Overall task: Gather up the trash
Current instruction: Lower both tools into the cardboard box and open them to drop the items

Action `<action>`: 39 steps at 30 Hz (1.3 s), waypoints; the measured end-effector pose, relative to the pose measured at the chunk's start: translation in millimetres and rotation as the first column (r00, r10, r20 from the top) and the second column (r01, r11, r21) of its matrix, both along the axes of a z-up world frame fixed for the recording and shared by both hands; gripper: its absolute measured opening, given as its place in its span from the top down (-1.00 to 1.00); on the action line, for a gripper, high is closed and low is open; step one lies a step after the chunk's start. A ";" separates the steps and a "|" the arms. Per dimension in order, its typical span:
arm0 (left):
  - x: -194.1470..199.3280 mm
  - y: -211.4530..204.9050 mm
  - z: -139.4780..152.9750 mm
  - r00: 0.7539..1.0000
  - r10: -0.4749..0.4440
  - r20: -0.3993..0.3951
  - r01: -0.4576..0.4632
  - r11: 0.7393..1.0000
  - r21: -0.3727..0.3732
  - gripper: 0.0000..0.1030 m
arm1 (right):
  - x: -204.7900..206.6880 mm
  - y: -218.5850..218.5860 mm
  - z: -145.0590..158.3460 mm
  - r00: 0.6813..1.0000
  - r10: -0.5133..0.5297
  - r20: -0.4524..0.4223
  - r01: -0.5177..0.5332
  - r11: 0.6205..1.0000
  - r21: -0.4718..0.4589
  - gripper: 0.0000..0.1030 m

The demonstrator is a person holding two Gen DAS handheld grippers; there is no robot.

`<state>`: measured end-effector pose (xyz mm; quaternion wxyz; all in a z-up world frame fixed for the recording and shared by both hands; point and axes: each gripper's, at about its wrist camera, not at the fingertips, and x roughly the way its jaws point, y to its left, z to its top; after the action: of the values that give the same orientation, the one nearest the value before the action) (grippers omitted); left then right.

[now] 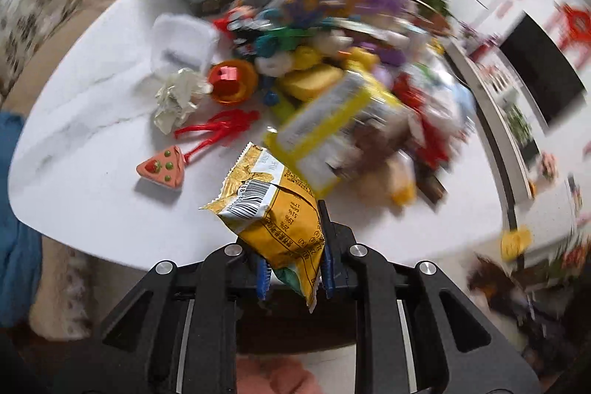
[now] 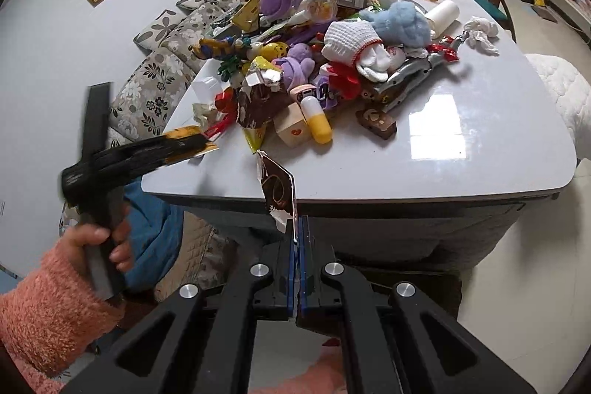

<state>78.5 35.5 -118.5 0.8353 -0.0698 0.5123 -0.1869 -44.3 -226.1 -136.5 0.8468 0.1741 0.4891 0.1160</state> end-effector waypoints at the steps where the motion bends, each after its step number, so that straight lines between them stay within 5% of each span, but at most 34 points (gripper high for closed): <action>1: -8.3 -2.2 3.6 1.000 -0.027 0.008 0.027 1.000 0.004 0.61 | -2.5 0.3 -2.3 1.000 0.004 -0.007 -0.004 1.000 -0.008 0.97; 7: -78.6 -18.9 -11.5 0.977 -0.207 -0.052 0.207 0.978 -0.005 0.61 | -25.1 1.0 -48.2 0.991 0.023 -0.135 -0.034 0.996 -0.083 0.97; 12: -117.6 -39.7 -100.9 0.923 -0.294 -0.250 0.305 0.952 0.005 0.61 | -41.5 -1.5 -118.8 0.959 0.008 -0.283 -0.046 0.991 -0.128 0.97; 22: -112.4 -78.6 -320.0 0.841 -0.110 -0.530 0.245 0.950 0.192 0.60 | -43.3 -15.2 -302.2 0.859 -0.104 -0.501 -0.005 0.977 -0.213 0.91; 24: -108.5 -81.1 -349.2 0.825 -0.076 -0.560 0.230 0.951 0.209 0.43 | -40.3 -19.4 -328.9 0.850 -0.130 -0.511 0.003 0.970 -0.243 0.72; 25: -106.8 -83.8 -366.8 0.818 -0.070 -0.570 0.231 0.949 0.215 0.27 | -40.6 -23.1 -338.1 0.847 -0.146 -0.511 0.005 0.964 -0.268 0.13; 26: -105.5 -84.2 -376.8 0.818 -0.064 -0.572 0.236 0.944 0.231 -0.14 | -39.5 -25.7 -347.5 0.848 -0.176 -0.501 0.006 0.947 -0.322 -0.19; 27: -103.8 -84.1 -383.8 0.819 -0.059 -0.571 0.241 0.938 0.250 -0.28 | -39.6 -26.5 -351.0 0.852 -0.189 -0.489 0.008 0.937 -0.349 -0.45; 29: -103.0 -87.1 -398.3 0.827 -0.060 -0.560 0.263 0.921 0.289 -0.29 | -39.8 -29.2 -358.1 0.854 -0.182 -0.488 0.005 0.940 -0.340 -0.28; 34: -104.9 -76.4 -410.9 0.807 -0.037 -0.590 0.254 0.923 0.289 -0.29 | -43.1 -32.1 -359.2 0.841 -0.200 -0.503 0.026 0.943 -0.332 -0.45; 39: -100.9 -64.6 -392.4 0.807 -0.010 -0.590 0.223 0.931 0.289 -0.29 | -40.7 -26.6 -332.8 0.841 -0.216 -0.495 0.058 0.947 -0.315 -0.55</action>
<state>-22.4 -29.1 -510.9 0.6251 0.0560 0.7698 -0.1159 -85.0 -252.7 -469.3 0.7036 0.1091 0.6987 -0.0696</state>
